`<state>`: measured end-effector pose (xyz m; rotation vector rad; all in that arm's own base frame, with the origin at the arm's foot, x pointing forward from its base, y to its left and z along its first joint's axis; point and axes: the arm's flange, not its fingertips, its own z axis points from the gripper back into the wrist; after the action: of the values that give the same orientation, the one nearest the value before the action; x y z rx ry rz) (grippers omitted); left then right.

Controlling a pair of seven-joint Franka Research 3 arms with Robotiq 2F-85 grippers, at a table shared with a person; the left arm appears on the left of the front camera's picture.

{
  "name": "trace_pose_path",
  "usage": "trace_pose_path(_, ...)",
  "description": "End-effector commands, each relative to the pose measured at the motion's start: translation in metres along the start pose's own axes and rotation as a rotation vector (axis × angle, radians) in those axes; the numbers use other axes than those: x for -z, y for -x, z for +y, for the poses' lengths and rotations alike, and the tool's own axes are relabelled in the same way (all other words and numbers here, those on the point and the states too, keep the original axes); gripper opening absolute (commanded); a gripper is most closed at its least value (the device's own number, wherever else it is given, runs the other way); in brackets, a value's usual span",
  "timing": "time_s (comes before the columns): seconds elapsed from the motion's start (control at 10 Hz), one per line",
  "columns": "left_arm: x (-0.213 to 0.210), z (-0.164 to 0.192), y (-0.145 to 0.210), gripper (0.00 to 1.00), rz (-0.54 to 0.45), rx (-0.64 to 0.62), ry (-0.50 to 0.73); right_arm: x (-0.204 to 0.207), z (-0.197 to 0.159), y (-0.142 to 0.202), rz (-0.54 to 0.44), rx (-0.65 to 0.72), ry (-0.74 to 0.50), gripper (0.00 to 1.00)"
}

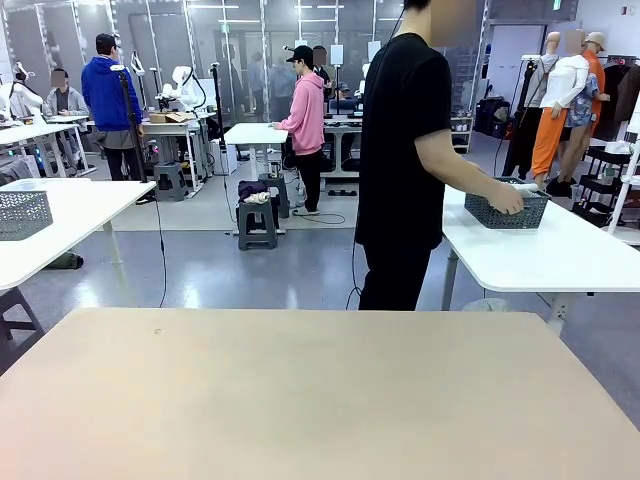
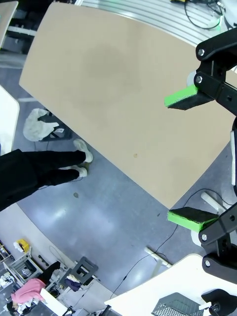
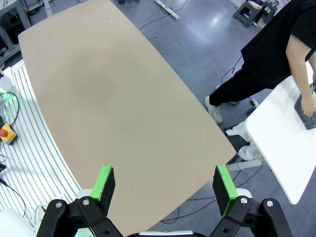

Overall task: Fold the towels and place them in the basket.
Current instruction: When a person lays out a Towel with hook on the table, fold it in half twice.

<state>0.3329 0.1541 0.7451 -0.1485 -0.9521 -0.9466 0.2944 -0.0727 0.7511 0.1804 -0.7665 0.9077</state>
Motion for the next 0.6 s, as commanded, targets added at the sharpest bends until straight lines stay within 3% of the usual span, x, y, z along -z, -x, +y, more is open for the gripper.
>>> trace_pose_path(0.0, 0.0006, -0.0013, -0.0026, 1.0, -0.01, 0.005, 0.004, -0.0002, 0.0008, -0.0008, -0.005, -0.009, -0.005, 1.0)
trace_pose_path(0.5, -0.0004, 0.0015, 0.0022, 1.0, 0.014, -0.009, 0.021, -0.0002, 0.0008, -0.0008, -0.005, -0.009, -0.005, 1.0)
